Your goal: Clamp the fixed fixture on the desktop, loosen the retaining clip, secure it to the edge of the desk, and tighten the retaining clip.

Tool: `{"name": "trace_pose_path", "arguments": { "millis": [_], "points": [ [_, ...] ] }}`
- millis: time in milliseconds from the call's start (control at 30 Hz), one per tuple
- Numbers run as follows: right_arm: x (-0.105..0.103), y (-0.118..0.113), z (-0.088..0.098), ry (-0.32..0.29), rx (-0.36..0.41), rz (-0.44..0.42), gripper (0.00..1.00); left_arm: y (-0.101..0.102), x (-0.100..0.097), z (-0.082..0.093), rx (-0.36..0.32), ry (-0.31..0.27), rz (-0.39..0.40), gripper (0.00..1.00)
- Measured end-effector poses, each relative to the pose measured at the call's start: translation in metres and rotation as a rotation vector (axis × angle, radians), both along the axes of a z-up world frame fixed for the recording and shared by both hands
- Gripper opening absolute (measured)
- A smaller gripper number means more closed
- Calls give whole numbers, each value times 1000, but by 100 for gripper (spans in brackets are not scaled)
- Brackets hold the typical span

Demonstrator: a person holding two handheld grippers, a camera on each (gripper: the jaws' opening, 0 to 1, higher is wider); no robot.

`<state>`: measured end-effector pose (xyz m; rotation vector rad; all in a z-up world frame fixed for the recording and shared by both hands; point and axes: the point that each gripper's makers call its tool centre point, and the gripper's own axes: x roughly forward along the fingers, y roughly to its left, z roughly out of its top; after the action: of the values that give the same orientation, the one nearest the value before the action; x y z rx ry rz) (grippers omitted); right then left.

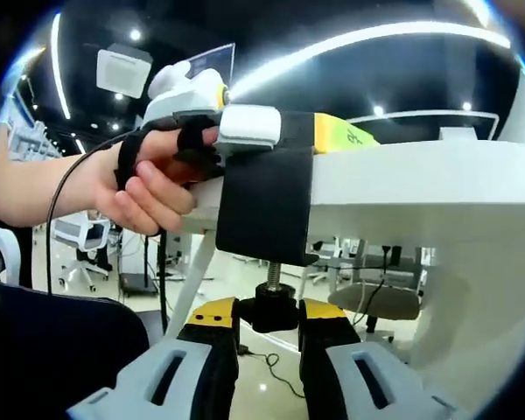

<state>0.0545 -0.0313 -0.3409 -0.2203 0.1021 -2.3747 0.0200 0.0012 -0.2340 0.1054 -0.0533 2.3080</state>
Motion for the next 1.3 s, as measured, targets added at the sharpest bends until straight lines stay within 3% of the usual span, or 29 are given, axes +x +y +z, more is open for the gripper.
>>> {"name": "trace_pose_path", "arguments": {
  "millis": [167, 300, 333, 533, 633, 767, 967, 1200, 1300],
  "points": [
    [-2, 0, -2, -10, 11, -51, 30, 0, 1, 0, 0, -2, 0, 31],
    [5, 10, 4, -29, -81, -147, 40, 0, 0, 0, 0, 0, 0, 31],
    [7, 12, 6, -33, -108, -167, 40, 0, 0, 0, 0, 1, 0, 31],
    [6, 10, 1, -54, -67, -266, 38, 0, 1, 1, 0, 1, 0, 31],
    [5, 10, -6, -76, -52, -305, 25, -1, 0, 1, 0, 3, 0, 31],
    [10, 7, -6, -46, -9, -340, 23, -1, 1, 1, 1, 2, 0, 31],
    [10, 8, -6, -48, -10, -281, 23, -1, 1, 1, 1, 5, 0, 31],
    [8, 4, -6, -34, -5, -103, 23, -1, 1, 1, 1, 8, 0, 31],
    [8, 4, -5, -27, -1, -70, 23, -1, 0, 1, 1, 8, -1, 31]
  ]
}}
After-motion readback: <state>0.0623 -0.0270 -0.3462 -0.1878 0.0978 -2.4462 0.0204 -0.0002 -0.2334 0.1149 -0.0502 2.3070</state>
